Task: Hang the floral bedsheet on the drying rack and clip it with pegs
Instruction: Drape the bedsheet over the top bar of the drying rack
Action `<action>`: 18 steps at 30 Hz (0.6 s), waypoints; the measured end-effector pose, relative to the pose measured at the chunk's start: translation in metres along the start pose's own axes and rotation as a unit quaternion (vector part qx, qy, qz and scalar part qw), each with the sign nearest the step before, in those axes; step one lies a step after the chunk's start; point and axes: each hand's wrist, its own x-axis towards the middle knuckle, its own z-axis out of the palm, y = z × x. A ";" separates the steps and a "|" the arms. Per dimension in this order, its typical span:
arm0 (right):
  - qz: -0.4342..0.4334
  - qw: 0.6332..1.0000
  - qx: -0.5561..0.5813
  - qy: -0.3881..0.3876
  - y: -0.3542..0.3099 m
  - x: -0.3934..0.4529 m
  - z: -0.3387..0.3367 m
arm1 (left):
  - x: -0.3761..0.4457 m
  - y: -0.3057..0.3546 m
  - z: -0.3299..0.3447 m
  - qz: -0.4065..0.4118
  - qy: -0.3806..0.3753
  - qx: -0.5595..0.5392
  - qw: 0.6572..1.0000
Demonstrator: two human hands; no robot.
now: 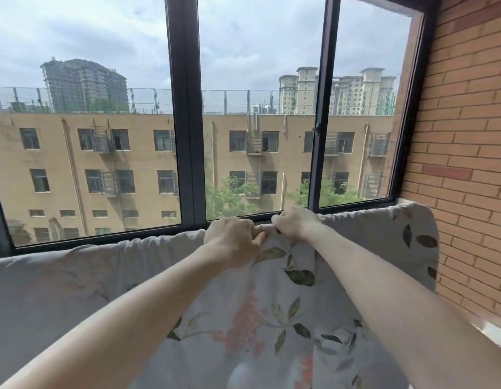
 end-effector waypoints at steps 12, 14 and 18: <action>-0.098 0.977 0.000 0.187 0.195 0.017 -0.029 | 0.014 0.006 0.009 -0.109 0.034 0.003 0.993; -0.111 0.973 -0.002 0.203 0.231 0.023 -0.036 | 0.016 0.016 0.013 -0.128 0.042 0.004 0.991; -0.134 0.967 -0.013 0.214 0.296 0.037 -0.049 | 0.019 0.036 0.019 -0.163 0.039 0.028 0.985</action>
